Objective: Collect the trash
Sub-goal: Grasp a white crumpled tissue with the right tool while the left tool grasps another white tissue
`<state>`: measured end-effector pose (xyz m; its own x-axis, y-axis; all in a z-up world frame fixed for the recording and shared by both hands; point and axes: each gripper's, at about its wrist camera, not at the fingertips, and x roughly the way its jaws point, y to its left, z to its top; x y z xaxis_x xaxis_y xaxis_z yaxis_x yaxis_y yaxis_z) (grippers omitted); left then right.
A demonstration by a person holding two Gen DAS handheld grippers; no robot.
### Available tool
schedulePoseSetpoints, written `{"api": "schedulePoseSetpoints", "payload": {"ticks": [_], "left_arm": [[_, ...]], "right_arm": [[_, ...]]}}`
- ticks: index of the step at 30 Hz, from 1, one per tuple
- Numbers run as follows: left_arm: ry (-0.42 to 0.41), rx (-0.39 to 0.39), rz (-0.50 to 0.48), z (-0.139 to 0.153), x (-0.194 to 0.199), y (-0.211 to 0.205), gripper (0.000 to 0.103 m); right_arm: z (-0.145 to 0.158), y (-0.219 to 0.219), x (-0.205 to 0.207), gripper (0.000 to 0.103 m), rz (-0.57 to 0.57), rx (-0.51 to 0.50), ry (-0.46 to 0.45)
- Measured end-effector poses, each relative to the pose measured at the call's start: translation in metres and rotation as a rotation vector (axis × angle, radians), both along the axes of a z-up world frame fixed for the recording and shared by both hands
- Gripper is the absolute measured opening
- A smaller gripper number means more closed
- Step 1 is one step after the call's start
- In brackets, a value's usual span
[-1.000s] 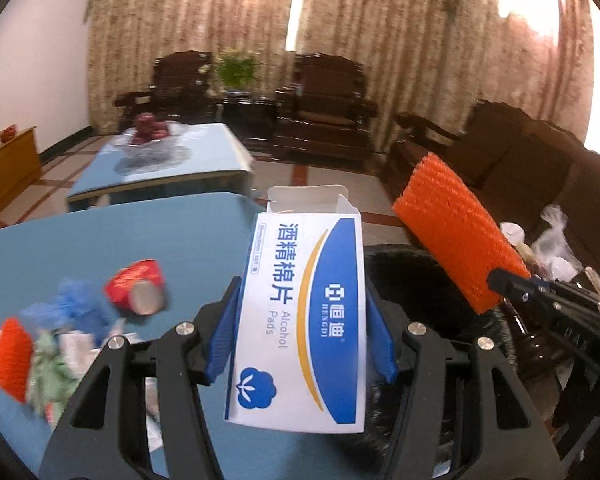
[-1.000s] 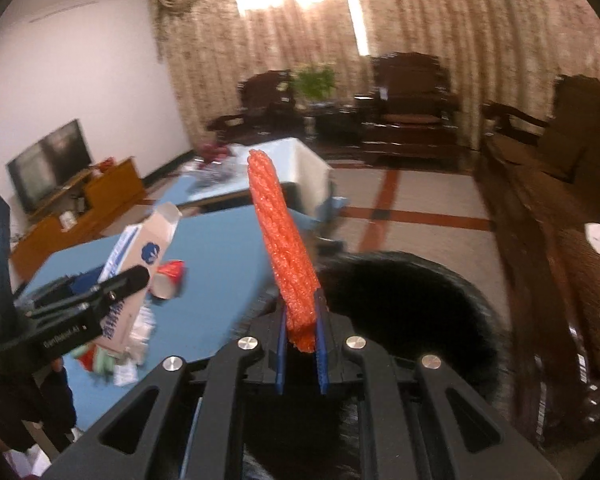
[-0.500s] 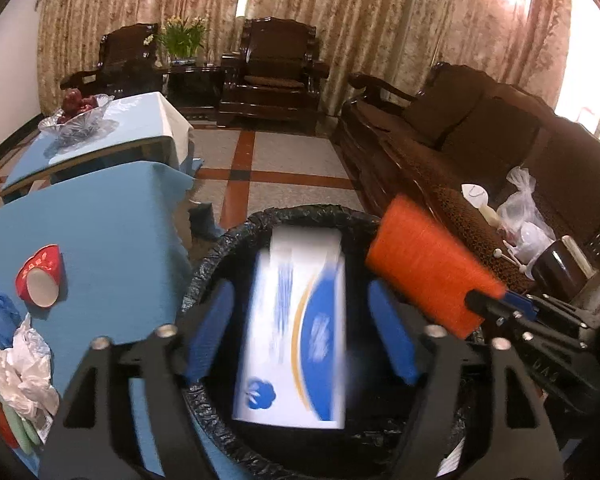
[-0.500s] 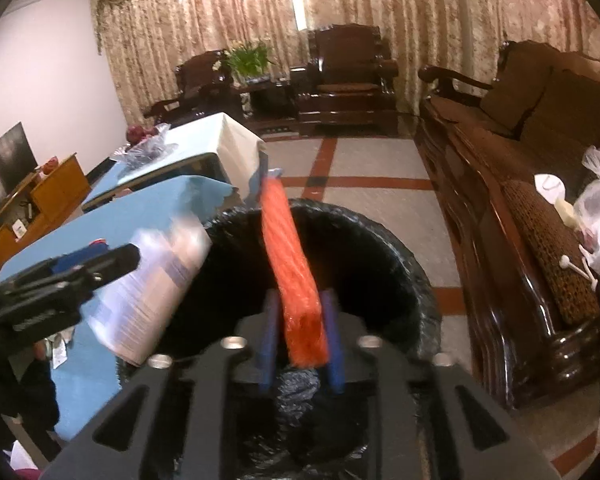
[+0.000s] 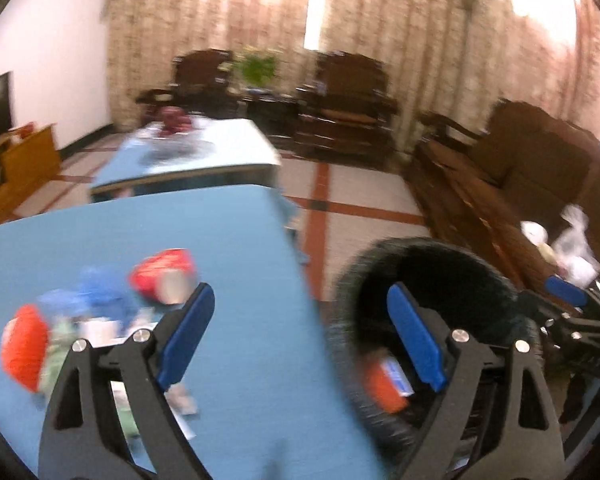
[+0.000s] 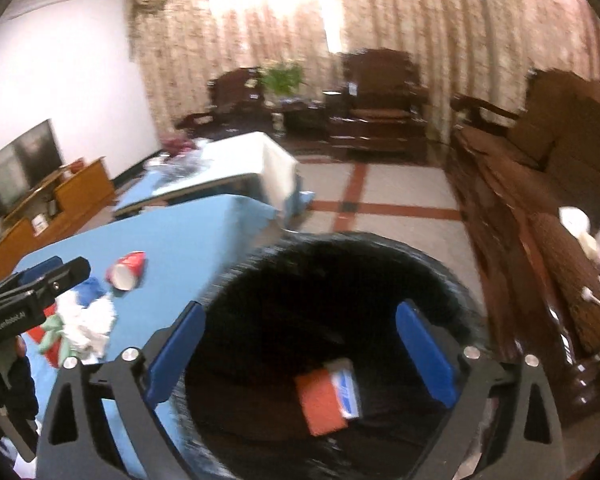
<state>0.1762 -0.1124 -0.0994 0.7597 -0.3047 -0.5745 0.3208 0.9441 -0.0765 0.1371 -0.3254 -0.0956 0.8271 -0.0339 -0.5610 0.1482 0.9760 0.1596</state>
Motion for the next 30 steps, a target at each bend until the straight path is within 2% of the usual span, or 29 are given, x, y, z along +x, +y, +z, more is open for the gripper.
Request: {"api": "schedulePoseSetpoints", "payload": {"ticks": [8,13,15,23,28,30], "left_arm": [[-0.081,0.066,0.273,0.009,-0.012,0.125,0.086],[-0.079,0.087,0.380,-0.002,-0.019,0.175,0.086],[-0.071,0.082,0.412,-0.008,-0.021,0.192,0.086],[-0.034,0.085,0.473,-0.030,-0.016,0.227,0.086],[-0.015,0.098,0.484,-0.046,-0.016,0.232,0.084],[-0.002,0.097,0.490,-0.051,-0.014,0.238,0.082]], "right_arm": [[0.000,0.100,0.044,0.095,0.205,0.024,-0.063],[-0.009,0.160,0.063,0.095,0.298,-0.001,-0.121],[-0.018,0.183,0.073,0.094,0.334,0.004,-0.116],[-0.060,0.246,0.105,0.082,0.453,-0.009,-0.019],[-0.077,0.269,0.110,0.077,0.500,-0.034,0.017],[-0.084,0.276,0.111,0.072,0.514,-0.040,0.033]]}}
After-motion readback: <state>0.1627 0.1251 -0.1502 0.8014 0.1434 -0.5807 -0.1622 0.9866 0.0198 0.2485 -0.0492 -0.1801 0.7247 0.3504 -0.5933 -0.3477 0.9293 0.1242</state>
